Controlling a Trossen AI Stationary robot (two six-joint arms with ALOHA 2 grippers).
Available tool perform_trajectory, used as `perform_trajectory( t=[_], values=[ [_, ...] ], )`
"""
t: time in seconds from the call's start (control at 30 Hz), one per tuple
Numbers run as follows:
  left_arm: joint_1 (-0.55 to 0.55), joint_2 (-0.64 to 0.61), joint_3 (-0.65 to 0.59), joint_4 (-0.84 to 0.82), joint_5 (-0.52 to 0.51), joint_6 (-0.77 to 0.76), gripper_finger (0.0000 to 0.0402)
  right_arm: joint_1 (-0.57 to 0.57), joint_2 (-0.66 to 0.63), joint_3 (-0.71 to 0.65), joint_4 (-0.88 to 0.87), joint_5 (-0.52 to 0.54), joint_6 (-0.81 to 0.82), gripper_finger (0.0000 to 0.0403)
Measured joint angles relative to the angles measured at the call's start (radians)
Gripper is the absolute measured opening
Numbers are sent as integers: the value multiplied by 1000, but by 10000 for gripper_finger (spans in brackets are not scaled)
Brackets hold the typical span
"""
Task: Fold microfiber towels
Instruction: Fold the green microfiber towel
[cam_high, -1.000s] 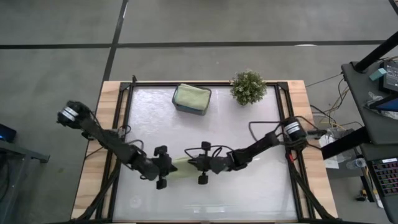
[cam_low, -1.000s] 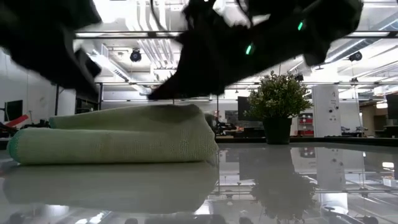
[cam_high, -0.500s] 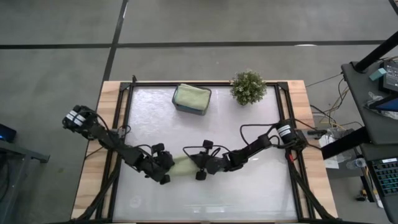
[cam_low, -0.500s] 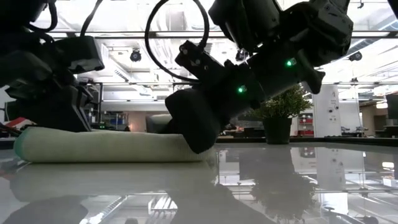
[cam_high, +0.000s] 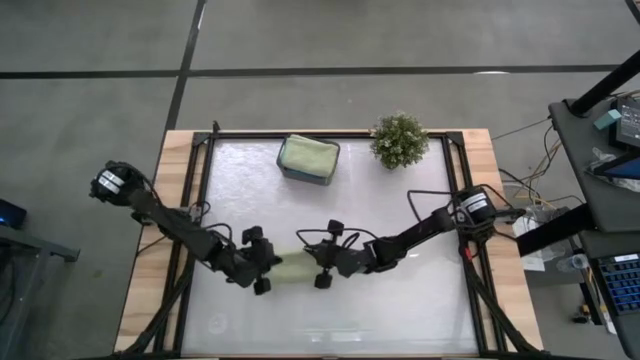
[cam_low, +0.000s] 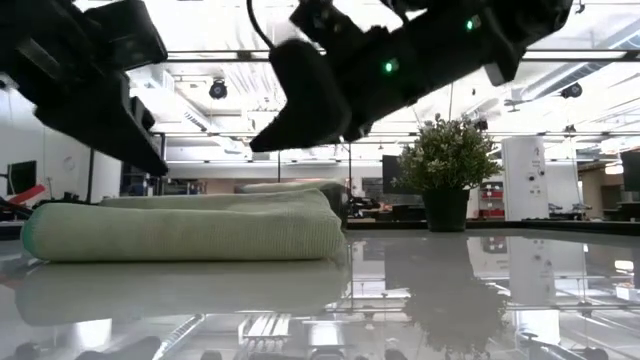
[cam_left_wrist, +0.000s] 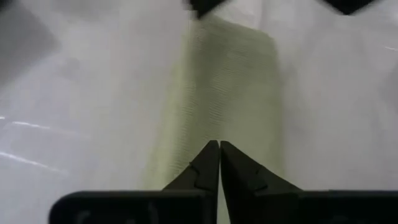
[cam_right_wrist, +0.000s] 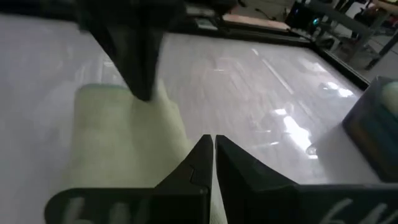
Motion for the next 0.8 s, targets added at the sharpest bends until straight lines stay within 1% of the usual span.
perform_trajectory(
  t=[0.13,0.2,0.3,0.43,0.47,0.63,0.8],
  values=[
    [-1,57,-3,4,-96,-26,0,3,-8,0,18,-2,33,12],
    [-1,96,-3,7,-122,-55,0,3,10,0,41,-1,53,12],
    [-1,155,-3,7,-126,-101,0,1,63,0,77,0,73,12],
    [-1,208,-3,6,-118,-133,0,-2,125,-1,85,81,99,12],
    [-1,216,-3,8,-118,-134,0,-3,133,-1,89,84,97,12],
    [-1,226,-2,7,-118,-133,0,-4,173,-1,88,80,103,12],
    [-1,209,-2,-33,-111,-133,0,-4,177,-1,49,79,117,12]
  ],
)
